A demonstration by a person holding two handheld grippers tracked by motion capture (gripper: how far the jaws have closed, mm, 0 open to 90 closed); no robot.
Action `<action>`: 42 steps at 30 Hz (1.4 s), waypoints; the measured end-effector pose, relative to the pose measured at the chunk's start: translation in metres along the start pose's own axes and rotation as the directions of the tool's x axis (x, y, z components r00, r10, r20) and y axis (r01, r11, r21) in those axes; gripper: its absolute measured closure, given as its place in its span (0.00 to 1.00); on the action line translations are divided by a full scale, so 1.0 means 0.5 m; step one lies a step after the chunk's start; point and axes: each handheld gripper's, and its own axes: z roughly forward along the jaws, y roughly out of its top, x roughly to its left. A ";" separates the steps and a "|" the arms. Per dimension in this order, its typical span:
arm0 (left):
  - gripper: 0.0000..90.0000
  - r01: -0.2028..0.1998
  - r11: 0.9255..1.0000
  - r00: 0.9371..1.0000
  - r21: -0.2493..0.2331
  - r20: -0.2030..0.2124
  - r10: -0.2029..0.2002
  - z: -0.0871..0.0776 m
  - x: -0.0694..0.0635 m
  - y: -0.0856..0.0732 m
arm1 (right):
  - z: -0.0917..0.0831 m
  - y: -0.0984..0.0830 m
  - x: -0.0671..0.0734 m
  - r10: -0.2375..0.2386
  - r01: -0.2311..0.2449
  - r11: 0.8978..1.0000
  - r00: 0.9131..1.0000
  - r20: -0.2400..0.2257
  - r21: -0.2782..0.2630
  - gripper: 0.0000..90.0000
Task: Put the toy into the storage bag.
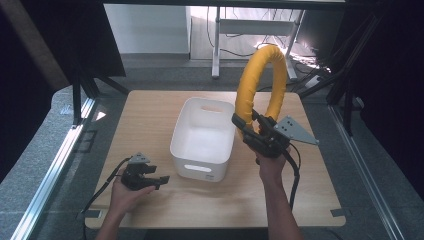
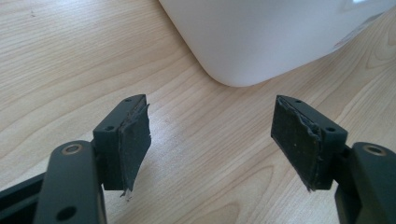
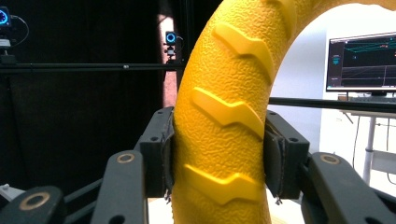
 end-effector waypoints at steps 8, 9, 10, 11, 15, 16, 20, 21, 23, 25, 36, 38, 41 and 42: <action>0.32 0.002 1.000 1.000 -0.009 -0.010 -0.002 -0.010 0.005 0.002 | 0.014 0.008 0.011 -0.005 0.005 1.000 1.000 -0.021 -0.002 0.57; 0.32 0.005 1.000 1.000 -0.015 -0.014 -0.005 -0.013 0.007 0.003 | 0.015 0.008 0.012 -0.010 0.010 1.000 1.000 -0.018 0.001 0.57; 0.32 0.008 1.000 1.000 -0.021 -0.013 -0.009 -0.016 0.008 0.003 | 0.019 0.009 0.016 -0.009 0.009 1.000 1.000 -0.020 -0.004 0.57; 0.32 0.011 1.000 1.000 -0.024 -0.015 -0.011 -0.020 0.011 0.004 | 0.019 0.009 0.016 -0.009 0.009 1.000 1.000 -0.020 -0.004 0.57; 0.32 0.026 0.999 1.000 -0.035 -0.016 -0.026 -0.033 0.017 0.007 | 0.025 0.013 0.026 -0.017 0.017 1.000 1.000 -0.024 -0.017 0.57; 0.32 0.029 0.999 0.999 -0.037 -0.016 -0.030 -0.035 0.018 0.008 | 0.026 0.016 0.029 -0.024 0.024 1.000 0.999 -0.024 -0.014 0.57; 0.32 0.035 0.999 0.999 -0.032 -0.018 -0.036 -0.038 0.021 0.009 | 0.040 0.022 0.045 -0.038 0.037 0.999 0.999 -0.029 -0.025 0.57; 0.32 0.036 0.999 0.999 -0.032 -0.016 -0.037 -0.038 0.021 0.009 | 0.044 0.022 0.049 -0.042 0.041 0.999 0.999 -0.033 -0.028 0.57; 0.32 0.037 0.999 0.999 -0.035 -0.014 -0.038 -0.039 0.022 0.009 | 0.047 0.022 0.053 -0.045 0.044 0.999 0.998 -0.034 -0.026 0.57; 0.32 0.039 0.999 0.999 -0.033 -0.014 -0.039 -0.042 0.023 0.010 | 0.054 0.021 0.059 -0.042 0.040 0.999 0.998 -0.044 -0.027 0.57; 0.32 0.061 0.997 0.998 -0.052 -0.032 -0.063 -0.062 0.033 0.021 | 0.090 0.009 0.084 -0.028 0.027 0.999 0.997 -0.067 -0.022 0.57; 0.32 0.060 0.997 0.998 -0.050 -0.027 -0.062 -0.060 0.032 0.023 | 0.094 0.007 0.088 -0.027 0.025 1.000 0.997 -0.071 -0.017 0.57; 0.32 0.057 0.997 0.998 -0.045 -0.024 -0.058 -0.058 0.032 0.024 | 0.102 0.004 0.095 -0.024 0.023 1.000 0.997 -0.079 -0.014 0.57; 0.32 0.057 0.997 0.998 -0.044 -0.022 -0.058 -0.058 0.032 0.024 | 0.106 0.003 0.098 -0.025 0.024 1.000 0.996 -0.082 -0.017 0.57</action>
